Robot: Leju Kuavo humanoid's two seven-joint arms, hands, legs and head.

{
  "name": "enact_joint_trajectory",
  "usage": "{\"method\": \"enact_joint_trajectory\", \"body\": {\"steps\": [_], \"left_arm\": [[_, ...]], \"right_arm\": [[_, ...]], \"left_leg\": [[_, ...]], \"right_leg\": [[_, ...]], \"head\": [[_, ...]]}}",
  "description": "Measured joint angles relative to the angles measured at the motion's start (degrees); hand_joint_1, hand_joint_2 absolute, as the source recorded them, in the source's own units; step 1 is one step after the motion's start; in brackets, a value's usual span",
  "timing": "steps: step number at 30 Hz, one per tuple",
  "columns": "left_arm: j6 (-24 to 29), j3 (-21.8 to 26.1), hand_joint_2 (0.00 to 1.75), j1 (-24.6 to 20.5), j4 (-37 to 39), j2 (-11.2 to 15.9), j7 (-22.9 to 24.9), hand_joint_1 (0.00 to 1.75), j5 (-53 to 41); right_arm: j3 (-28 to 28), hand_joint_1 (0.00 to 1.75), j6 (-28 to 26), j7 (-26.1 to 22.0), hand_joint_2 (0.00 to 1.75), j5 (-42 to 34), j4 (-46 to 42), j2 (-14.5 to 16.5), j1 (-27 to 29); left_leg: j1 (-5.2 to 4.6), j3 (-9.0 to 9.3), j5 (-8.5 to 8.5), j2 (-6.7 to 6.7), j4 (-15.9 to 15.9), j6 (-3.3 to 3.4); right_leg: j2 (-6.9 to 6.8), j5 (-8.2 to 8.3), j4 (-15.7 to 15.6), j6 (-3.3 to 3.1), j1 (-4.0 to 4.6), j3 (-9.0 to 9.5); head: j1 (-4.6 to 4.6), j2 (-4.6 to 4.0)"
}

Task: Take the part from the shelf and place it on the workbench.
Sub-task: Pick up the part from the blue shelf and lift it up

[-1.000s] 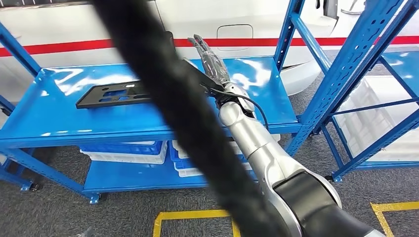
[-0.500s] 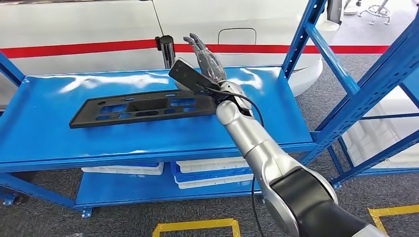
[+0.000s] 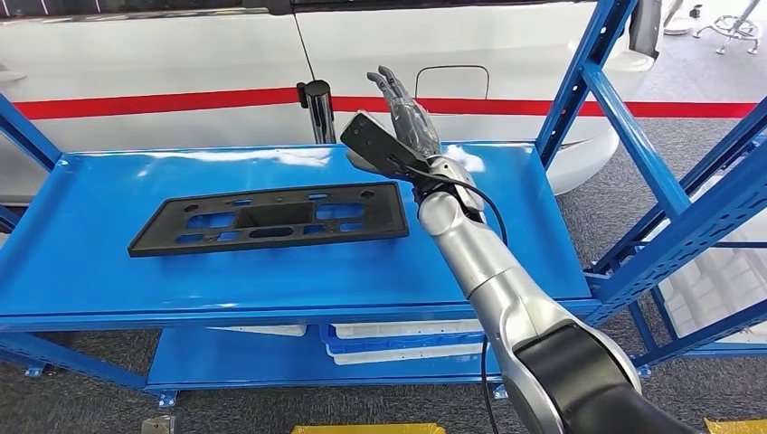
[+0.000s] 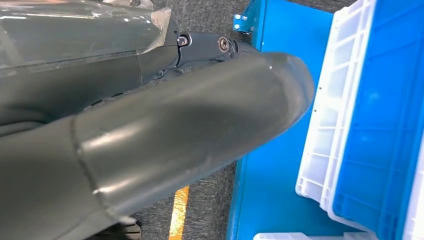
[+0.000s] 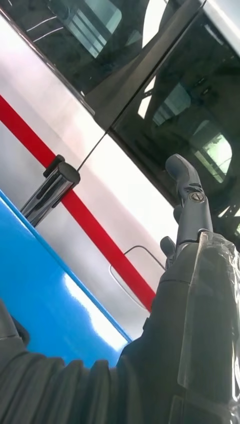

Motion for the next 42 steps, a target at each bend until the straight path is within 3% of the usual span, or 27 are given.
{"method": "enact_joint_trajectory", "body": {"steps": [1,2,4,5,7,9,11,16,20,30,42], "left_arm": [[0.01,0.01,0.0,0.03,0.07,0.01,0.03,0.0,0.0],[0.02,0.01,0.0,0.02,0.11,0.03,0.05,0.0,0.0],[0.04,0.02,0.0,-0.03,0.14,0.05,0.07,0.0,0.0],[0.08,0.01,0.0,-0.09,0.16,0.05,0.14,0.0,0.0],[0.31,0.02,0.0,-0.07,0.22,0.03,0.48,0.0,0.0],[0.71,0.03,0.0,-0.01,0.4,-0.03,1.09,0.0,-0.01],[1.13,0.05,0.0,-0.01,0.61,-0.07,1.69,0.0,-0.02],[2.03,0.1,0.0,0.2,1.29,-0.04,2.21,0.0,-0.33],[2.14,0.1,0.0,0.6,1.9,-0.04,2.33,0.0,-1.16],[1.77,0.12,0.0,1.56,3.05,-0.04,2.03,0.0,-1.84],[2.39,0.62,0.0,1.68,3.48,0.05,2.15,0.0,-1.53]], "right_arm": [[0.0,0.0,0.0,0.0,1.75,0.0,0.0,0.0,0.11],[0.0,0.0,0.0,0.0,1.75,0.0,-0.01,0.01,0.17],[0.0,0.0,0.01,0.0,1.75,0.0,-0.07,0.03,0.17],[0.0,0.0,0.02,0.0,1.75,0.01,-0.1,0.03,0.14],[0.02,0.0,0.04,-0.01,1.75,0.08,-0.14,0.04,0.19],[0.08,0.0,0.07,-0.04,1.75,0.3,-0.15,0.08,0.29],[0.16,0.0,0.15,-0.09,1.75,0.69,-0.16,0.15,0.42],[1.89,0.0,1.49,-0.09,1.75,3.42,-0.17,0.56,1.4],[5.0,0.0,2.14,-0.75,1.75,6.55,-1.01,0.79,4.77],[13.88,0.0,4.41,-3.2,1.75,7.84,-14.59,-1.06,16.48],[21.59,0.0,5.74,-1.9,1.75,8.09,-19.93,-2.19,17.52]], "left_leg": [[0.25,-0.71,0.9,0.15,-0.36,-0.26],[0.48,-0.23,2.86,0.27,-2.83,-0.44],[0.81,2.62,7.6,0.52,-10.97,-0.6],[0.84,3.91,8.8,0.68,-14.22,-0.45],[0.8,5.0,9.81,0.76,-17.25,0.06],[0.67,5.16,10.68,0.57,-17.5,0.07],[0.23,5.12,10.86,0.34,-17.5,-0.07],[-0.55,5.13,10.62,0.01,-17.48,1.0],[-0.59,5.14,10.47,-0.01,-17.46,1.3],[-0.57,5.15,10.39,0.0,-17.46,1.38],[-0.5,5.18,10.39,0.01,-17.48,1.38]], "right_leg": [[0.03,-0.13,0.01,0.07,-0.07,0.08],[0.07,-0.26,0.02,0.22,-0.19,0.23],[0.12,-0.63,0.14,0.74,-0.26,0.61],[0.16,-0.86,0.28,1.09,-0.15,0.65],[0.17,-1.46,0.69,1.83,0.37,0.5],[0.08,-1.81,0.88,1.85,0.77,0.51],[-0.13,-1.79,0.82,1.56,0.86,0.66],[-0.44,-1.79,0.36,1.66,0.5,0.93],[-0.45,-1.8,-0.01,2.83,0.39,1.15],[-0.44,-1.88,-0.04,3.09,0.39,1.09],[-0.44,-1.97,0.02,3.21,0.49,1.14]], "head": [[0.01,0.0],[-0.01,0.01],[-0.01,0.01],[0.01,0.01],[0.22,0.01],[0.73,0.01],[1.09,0.02],[1.22,0.03],[1.25,0.03],[1.23,0.03],[1.25,0.03]]}}
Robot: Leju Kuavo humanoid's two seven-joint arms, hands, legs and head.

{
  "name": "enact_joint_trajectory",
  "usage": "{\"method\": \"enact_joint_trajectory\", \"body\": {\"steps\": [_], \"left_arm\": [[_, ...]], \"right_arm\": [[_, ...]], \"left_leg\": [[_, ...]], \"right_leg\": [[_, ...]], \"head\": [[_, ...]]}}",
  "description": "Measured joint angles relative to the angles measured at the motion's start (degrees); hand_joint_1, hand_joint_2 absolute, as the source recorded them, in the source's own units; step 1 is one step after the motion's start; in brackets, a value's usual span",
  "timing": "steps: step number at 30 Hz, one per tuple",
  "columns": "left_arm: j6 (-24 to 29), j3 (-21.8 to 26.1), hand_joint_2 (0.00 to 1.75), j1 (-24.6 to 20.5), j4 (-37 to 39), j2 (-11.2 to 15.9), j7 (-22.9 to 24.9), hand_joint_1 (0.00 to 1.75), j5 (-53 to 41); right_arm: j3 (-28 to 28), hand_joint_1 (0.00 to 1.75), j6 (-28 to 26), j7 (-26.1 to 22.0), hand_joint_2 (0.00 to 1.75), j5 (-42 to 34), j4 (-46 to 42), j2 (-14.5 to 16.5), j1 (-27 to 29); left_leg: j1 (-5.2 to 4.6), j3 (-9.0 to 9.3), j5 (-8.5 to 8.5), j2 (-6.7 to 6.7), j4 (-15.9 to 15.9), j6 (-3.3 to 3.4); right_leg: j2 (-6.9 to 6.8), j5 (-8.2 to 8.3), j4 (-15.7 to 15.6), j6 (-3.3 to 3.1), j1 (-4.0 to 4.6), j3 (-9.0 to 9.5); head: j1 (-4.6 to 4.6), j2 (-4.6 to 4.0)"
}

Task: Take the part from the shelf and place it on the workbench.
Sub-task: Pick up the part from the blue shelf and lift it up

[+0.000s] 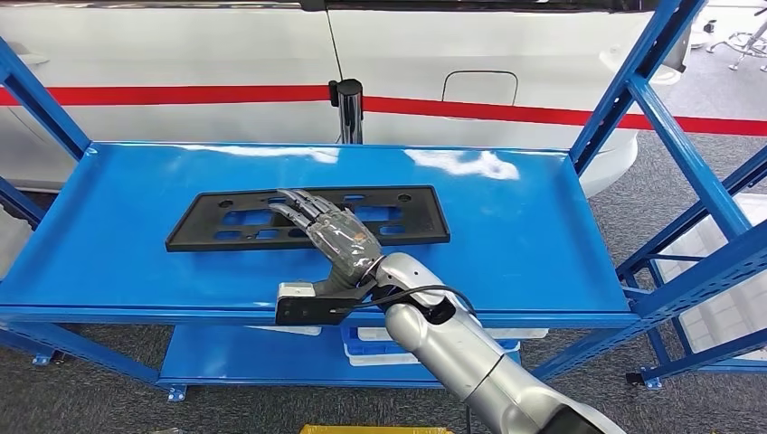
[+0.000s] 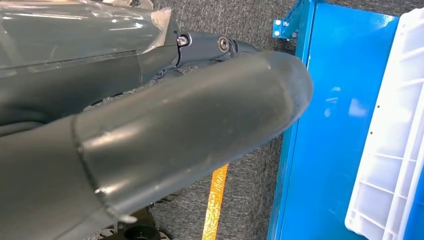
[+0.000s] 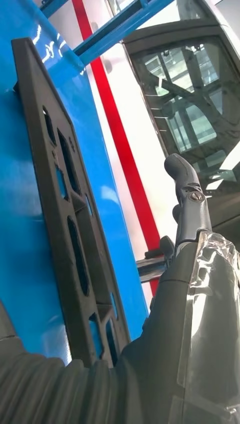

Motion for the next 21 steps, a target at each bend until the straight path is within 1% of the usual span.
{"method": "enact_joint_trajectory", "body": {"steps": [4,12,21], "left_arm": [[0.03,0.05,0.0,0.0,0.04,0.13,0.07,0.0,0.24],[0.02,0.08,0.0,0.02,0.09,0.36,0.23,0.0,0.22],[0.0,0.69,0.0,0.13,0.4,0.41,0.23,0.0,-0.23]], "right_arm": [[0.6,0.0,-0.04,1.22,1.75,0.0,1.98,0.89,-1.52],[0.79,0.0,-0.79,2.66,1.75,-0.02,9.27,3.07,-5.22],[0.7,0.0,-1.17,3.12,1.75,-0.01,13.76,4.03,-6.83]], "left_leg": [[0.0,0.0,0.0,0.0,0.0,0.0],[-0.01,0.0,0.0,-0.01,0.0,0.01],[-0.01,0.0,0.0,0.0,0.0,0.0]], "right_leg": [[0.0,0.0,0.0,0.0,0.03,0.02],[-0.01,0.01,0.0,0.01,0.03,0.03],[0.0,0.0,0.0,0.01,0.04,0.01]], "head": [[-0.01,0.0],[0.0,0.0],[-0.01,0.0]]}}
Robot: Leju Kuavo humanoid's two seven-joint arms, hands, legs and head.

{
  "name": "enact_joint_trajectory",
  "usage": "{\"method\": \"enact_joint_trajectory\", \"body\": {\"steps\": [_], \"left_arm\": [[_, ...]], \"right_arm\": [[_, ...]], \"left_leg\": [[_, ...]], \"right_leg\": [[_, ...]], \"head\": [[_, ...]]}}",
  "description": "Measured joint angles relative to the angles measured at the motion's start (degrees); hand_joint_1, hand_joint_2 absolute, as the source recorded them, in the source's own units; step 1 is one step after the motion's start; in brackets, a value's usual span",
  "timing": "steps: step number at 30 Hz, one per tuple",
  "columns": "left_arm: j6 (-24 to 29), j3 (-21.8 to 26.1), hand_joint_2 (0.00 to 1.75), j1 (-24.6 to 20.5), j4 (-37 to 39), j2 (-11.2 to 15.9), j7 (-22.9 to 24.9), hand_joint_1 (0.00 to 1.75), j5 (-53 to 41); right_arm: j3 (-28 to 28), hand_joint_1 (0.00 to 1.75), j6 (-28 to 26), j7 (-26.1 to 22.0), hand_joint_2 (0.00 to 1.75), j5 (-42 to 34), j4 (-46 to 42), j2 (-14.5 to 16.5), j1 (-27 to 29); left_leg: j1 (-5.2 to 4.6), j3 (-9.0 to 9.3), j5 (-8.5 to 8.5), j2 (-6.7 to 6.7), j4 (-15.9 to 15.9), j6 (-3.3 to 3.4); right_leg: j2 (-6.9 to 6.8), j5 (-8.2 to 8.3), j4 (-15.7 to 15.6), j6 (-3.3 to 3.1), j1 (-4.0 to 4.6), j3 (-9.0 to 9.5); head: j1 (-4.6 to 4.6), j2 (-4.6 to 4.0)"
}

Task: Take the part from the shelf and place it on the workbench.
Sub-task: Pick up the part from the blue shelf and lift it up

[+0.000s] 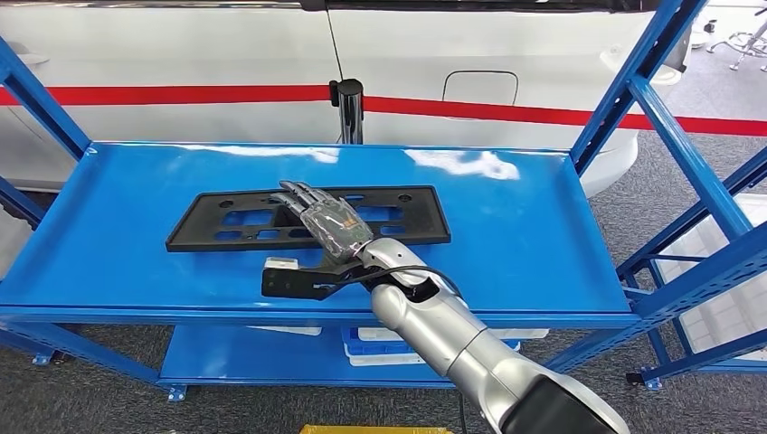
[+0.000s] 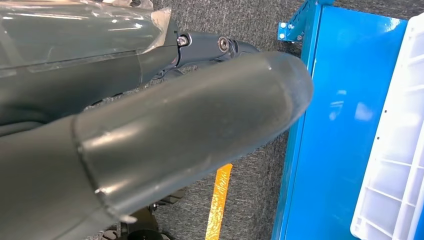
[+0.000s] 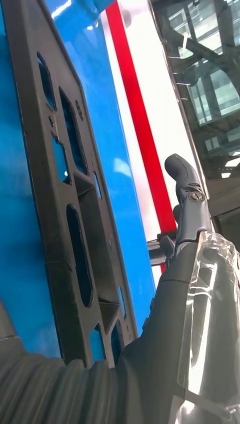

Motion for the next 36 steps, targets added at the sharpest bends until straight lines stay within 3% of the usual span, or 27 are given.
{"method": "enact_joint_trajectory", "body": {"steps": [16,25,26,29,30,36], "left_arm": [[-0.67,0.37,0.0,0.03,0.02,0.02,-0.02,0.0,-1.22],[-1.81,0.45,0.0,0.12,0.04,0.02,-0.67,0.0,-2.69],[-1.95,0.45,0.0,0.15,0.04,0.02,-0.69,0.0,-2.97],[-2.34,0.45,0.0,0.18,0.04,0.01,-0.65,0.0,-3.9],[-2.42,0.45,0.0,0.17,0.04,0.01,-0.61,0.0,-4.09],[-2.55,0.45,0.0,0.12,0.04,0.0,-0.33,0.0,-4.72]], "right_arm": [[0.03,0.0,-3.51,1.68,1.75,4.83,3.75,-0.09,-0.1],[-0.72,0.0,-12.73,8.25,1.75,20.26,7.76,-1.43,-0.89],[-0.9,0.27,-13.88,9.25,1.75,22.43,8.26,-1.75,-0.96],[-1.28,1.5,-17.04,12.58,1.75,29.67,9.48,-2.94,-0.97],[-1.34,1.67,-17.68,13.29,1.75,31.29,9.81,-3.34,-0.94],[-2.41,1.71,-18.48,14.14,1.75,34.18,11.15,-4.69,-0.42]], "left_leg": [[0.0,0.0,0.0,0.0,0.0,0.0],[0.0,0.0,0.0,0.0,0.0,0.0],[0.0,0.0,0.0,0.0,0.01,0.0],[0.0,0.0,0.0,0.0,0.01,0.0],[0.0,0.0,0.0,0.0,0.01,0.0],[-0.01,0.01,0.0,0.01,0.02,0.0]], "right_leg": [[0.0,0.0,0.0,0.0,0.0,0.0],[0.0,0.0,0.0,0.0,-0.01,-0.01],[0.0,0.0,0.0,0.0,-0.01,-0.01],[0.0,0.0,-0.01,0.0,-0.01,-0.01],[0.0,0.0,-0.01,0.0,-0.01,-0.01],[0.01,0.0,-0.01,0.01,-0.01,-0.03]], "head": [[0.0,0.0],[0.01,0.0],[0.01,0.0],[0.01,0.0],[0.01,0.0],[0.0,0.0]]}}
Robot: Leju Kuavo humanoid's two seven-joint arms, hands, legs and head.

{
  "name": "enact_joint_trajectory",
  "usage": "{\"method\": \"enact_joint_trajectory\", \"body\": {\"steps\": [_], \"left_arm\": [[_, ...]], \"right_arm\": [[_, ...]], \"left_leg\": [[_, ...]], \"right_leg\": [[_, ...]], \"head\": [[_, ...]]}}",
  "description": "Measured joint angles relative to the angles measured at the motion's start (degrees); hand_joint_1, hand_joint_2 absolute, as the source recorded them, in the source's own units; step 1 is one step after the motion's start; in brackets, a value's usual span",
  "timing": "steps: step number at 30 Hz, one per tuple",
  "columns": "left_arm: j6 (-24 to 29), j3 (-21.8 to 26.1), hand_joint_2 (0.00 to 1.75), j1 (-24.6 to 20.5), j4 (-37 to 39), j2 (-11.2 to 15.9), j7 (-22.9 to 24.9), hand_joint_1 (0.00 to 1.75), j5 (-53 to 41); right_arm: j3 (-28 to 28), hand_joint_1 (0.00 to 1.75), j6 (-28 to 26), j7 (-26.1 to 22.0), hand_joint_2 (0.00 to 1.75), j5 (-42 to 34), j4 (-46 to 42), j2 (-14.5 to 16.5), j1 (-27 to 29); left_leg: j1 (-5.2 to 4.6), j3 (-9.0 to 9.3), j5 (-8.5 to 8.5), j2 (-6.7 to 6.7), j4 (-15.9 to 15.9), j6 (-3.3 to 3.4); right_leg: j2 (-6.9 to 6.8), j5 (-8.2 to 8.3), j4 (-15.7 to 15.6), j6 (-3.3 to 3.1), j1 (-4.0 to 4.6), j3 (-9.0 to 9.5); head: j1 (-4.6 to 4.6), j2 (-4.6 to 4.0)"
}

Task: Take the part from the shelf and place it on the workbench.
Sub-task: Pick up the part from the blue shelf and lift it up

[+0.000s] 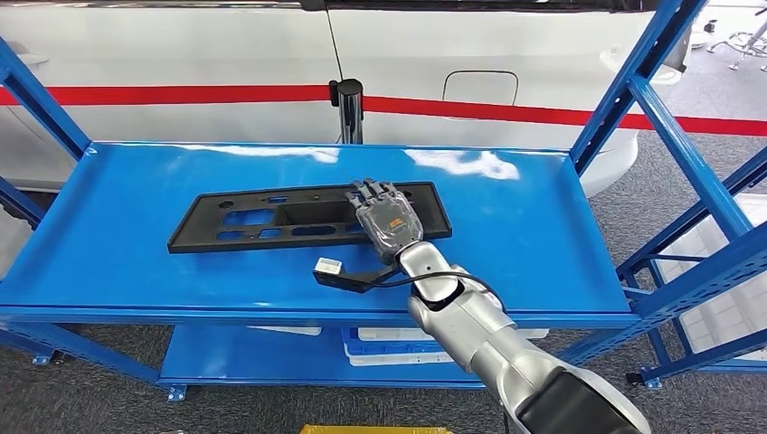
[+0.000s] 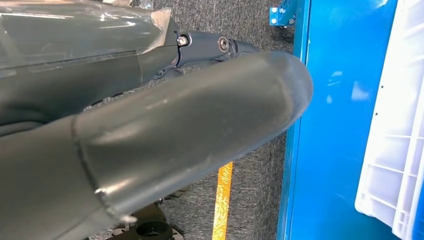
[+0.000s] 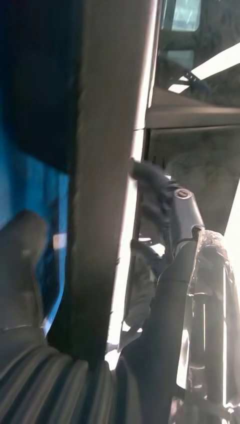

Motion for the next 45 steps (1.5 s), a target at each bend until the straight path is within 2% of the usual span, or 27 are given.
{"method": "enact_joint_trajectory", "body": {"steps": [8,12,15,24,28,35,45], "left_arm": [[0.11,-0.01,0.0,-0.72,0.0,0.0,0.04,0.0,-0.4],[0.42,-0.05,0.0,-0.79,-0.45,-0.09,-2.51,0.0,0.1],[-0.23,-0.49,0.0,-0.38,-3.05,-0.61,-4.03,0.0,2.46],[-2.02,-1.96,0.0,0.55,-8.98,-1.81,-4.35,0.0,6.92],[-2.9,-3.43,0.0,0.98,-10.49,-1.92,-4.37,0.0,11.78],[0.03,-7.23,0.0,1.38,-11.8,-1.91,-4.37,0.0,16.02],[-3.6,-10.96,0.0,3.28,-14.55,-1.9,-4.37,0.0,19.38]], "right_arm": [[-1.93,1.68,-1.39,-0.99,1.75,1.56,0.01,-0.63,1.49],[-3.3,1.66,-1.56,-1.76,1.75,1.71,-1.3,-0.85,2.66],[-4.4,1.66,-1.57,-2.44,1.75,1.69,-3.15,-1.28,3.67],[-6.19,1.68,-1.56,-4.3,1.75,-0.03,-6.79,-2.32,4.94],[-7.09,1.7,-1.52,-5.54,1.75,-1.09,-10.55,-3.07,5.1],[-8.7,1.71,-1.06,-6.49,1.75,-2.54,-21.3,-5.29,5.54],[-8.77,1.71,-0.4,-8.53,1.75,-4.72,-28.85,-6.29,5.01]], "left_leg": [[0.01,0.0,0.0,0.0,0.0,0.0],[0.01,0.01,0.0,0.0,0.0,0.0],[0.0,0.0,0.0,-0.01,0.0,0.0],[-0.01,0.0,0.0,-0.01,0.0,0.0],[-0.01,0.0,0.0,-0.01,0.0,0.0],[-0.01,-0.02,0.0,-0.01,0.0,0.0],[-0.01,-0.02,0.0,-0.01,0.0,0.0]], "right_leg": [[0.0,0.0,0.0,0.0,0.01,0.01],[0.0,0.0,0.0,0.0,0.0,0.01],[-0.01,0.0,0.0,0.0,-0.01,0.03],[0.0,0.01,0.0,0.01,-0.01,0.02],[-0.01,0.01,0.0,0.01,0.0,0.01],[0.0,0.01,0.0,0.01,-0.01,0.02],[-0.01,0.01,0.0,0.01,0.0,0.03]], "head": [[0.0,0.0],[0.01,0.0],[0.01,0.0],[0.02,0.0],[0.0,0.0],[0.01,0.0],[0.01,0.0]]}}
